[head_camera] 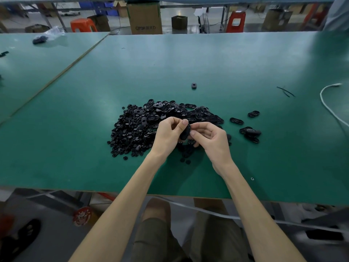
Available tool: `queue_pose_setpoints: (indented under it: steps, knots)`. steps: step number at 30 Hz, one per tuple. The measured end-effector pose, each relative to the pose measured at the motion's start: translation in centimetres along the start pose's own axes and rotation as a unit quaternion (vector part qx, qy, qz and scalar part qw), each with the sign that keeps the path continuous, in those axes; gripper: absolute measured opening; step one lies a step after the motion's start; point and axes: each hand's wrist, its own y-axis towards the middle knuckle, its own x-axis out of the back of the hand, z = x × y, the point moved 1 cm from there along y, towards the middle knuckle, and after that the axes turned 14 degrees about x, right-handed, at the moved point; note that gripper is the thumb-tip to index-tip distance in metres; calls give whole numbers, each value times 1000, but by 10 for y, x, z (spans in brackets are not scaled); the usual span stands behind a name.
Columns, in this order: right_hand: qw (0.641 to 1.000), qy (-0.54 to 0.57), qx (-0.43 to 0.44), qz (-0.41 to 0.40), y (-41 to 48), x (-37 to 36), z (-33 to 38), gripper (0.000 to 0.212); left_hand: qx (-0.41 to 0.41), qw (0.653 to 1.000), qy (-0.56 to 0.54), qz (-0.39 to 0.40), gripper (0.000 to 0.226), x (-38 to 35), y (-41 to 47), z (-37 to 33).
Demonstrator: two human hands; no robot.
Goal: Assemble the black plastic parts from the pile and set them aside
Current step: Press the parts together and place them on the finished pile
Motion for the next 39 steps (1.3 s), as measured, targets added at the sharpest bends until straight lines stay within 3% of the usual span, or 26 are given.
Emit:
queue_pose_setpoints:
  steps: [13, 17, 22, 28, 34, 37, 39]
  knots:
    - [1000, 7, -3, -1, 1, -1, -1, 15, -33, 999, 24, -7, 14, 8, -2, -7]
    - [1000, 19, -1, -16, 1, 1, -3, 15, -28, 997, 42, -60, 7, 31, 7, -10]
    - [1000, 8, -4, -13, 3, 1, -7, 15, -13, 990, 49, -130, 21, 78, 15, -12]
    - [1000, -2, -5, -9, 2, 1, -7, 14, -50, 988, 132, -66, 24, 71, 18, -14]
    - [1000, -5, -7, -10, 2, 2, -6, 14, -68, 933, 286, -209, 23, 88, 18, 1]
    - [1000, -8, -6, -9, 2, 1, -6, 14, -6, 875, 407, -261, 23, 109, 22, 6]
    - [1000, -10, -6, -7, 2, 1, -6, 14, 42, 854, 454, -252, 27, 117, 23, 6]
